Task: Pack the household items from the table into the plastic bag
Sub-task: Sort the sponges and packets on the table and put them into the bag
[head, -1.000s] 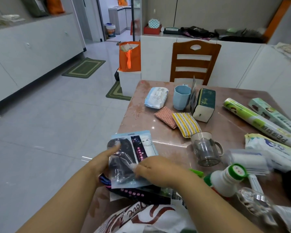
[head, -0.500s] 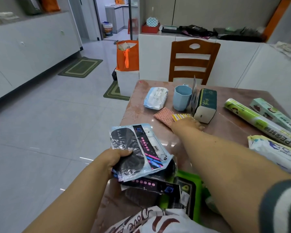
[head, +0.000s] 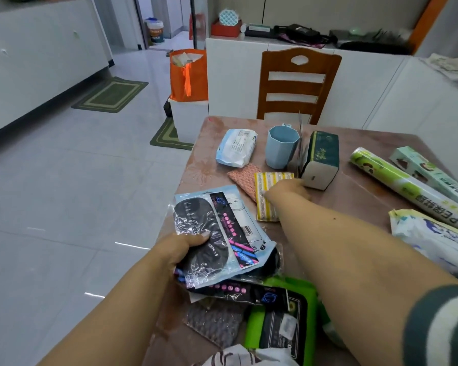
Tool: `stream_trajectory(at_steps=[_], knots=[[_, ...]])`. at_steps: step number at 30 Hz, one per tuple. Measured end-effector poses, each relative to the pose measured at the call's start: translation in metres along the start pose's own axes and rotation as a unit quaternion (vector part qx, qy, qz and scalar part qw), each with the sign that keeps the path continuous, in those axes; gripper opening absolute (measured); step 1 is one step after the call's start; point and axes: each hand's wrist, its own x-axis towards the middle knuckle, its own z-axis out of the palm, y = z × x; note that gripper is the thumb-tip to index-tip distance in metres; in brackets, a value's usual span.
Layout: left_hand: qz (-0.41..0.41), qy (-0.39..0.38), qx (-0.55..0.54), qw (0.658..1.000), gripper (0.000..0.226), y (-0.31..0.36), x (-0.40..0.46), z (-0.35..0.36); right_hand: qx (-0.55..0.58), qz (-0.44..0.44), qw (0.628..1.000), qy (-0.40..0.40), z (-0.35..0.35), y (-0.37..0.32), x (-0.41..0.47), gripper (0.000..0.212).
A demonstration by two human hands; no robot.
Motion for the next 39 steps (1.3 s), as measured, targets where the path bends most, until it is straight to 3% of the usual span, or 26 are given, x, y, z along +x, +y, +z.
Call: stream_trajectory(at_steps=[2,5,10,15,17,19,22,23,25,27,30,34,37,39], knots=[[0.004,0.005,-0.001,1.0,0.028,-0.002,0.001,0.0,0.059,0.0,0.998,0.029,0.001,-0.005,0.0,0.057],[0.001,0.0,-0.005,1.0,0.029,-0.002,0.002,-0.001,0.058,-0.073,0.995,0.027,-0.011,-0.024,-0.003,0.056],[0.015,0.0,-0.022,1.0,0.034,-0.006,0.004,-0.002,-0.098,-0.224,0.966,-0.083,-0.015,-0.041,-0.006,0.071],[0.028,0.002,-0.026,0.999,0.035,-0.008,0.007,-0.004,-0.152,-0.187,0.965,-0.103,-0.011,-0.034,0.001,0.111],[0.029,-0.004,-0.02,0.999,0.03,-0.008,0.007,-0.003,-0.104,-0.144,0.981,-0.083,-0.013,-0.036,-0.001,0.107],[0.039,-0.007,-0.019,0.999,0.023,-0.008,0.005,-0.003,0.001,-0.115,0.993,-0.019,-0.021,-0.038,-0.008,0.086],[0.064,0.001,-0.004,0.998,0.025,-0.009,0.004,-0.005,0.152,-0.127,0.98,0.033,-0.037,-0.041,-0.019,0.071],[0.076,0.005,-0.004,0.997,0.033,-0.01,0.004,-0.007,0.214,-0.13,0.968,-0.008,-0.044,-0.04,-0.026,0.071],[0.107,0.013,-0.01,0.994,0.042,-0.011,0.0,-0.008,0.311,-0.146,0.922,-0.177,-0.052,-0.032,-0.048,0.056],[0.138,0.017,-0.014,0.99,0.045,-0.01,-0.009,-0.008,0.282,-0.169,0.889,-0.319,-0.049,-0.011,-0.077,0.036],[0.16,0.003,-0.019,0.987,0.043,-0.003,-0.035,-0.004,0.244,-0.163,0.865,-0.408,-0.035,0.023,-0.093,0.027],[0.144,-0.025,-0.035,0.989,0.067,0.006,-0.075,-0.006,0.215,-0.19,0.857,-0.428,-0.048,0.042,-0.113,0.044],[0.14,-0.038,-0.048,0.988,0.057,0.017,-0.107,-0.007,0.184,-0.264,0.884,-0.339,-0.066,0.045,-0.14,0.091],[0.165,-0.038,-0.036,0.985,0.048,0.024,-0.125,-0.01,0.213,-0.293,0.879,-0.312,-0.081,0.046,-0.153,0.109]])
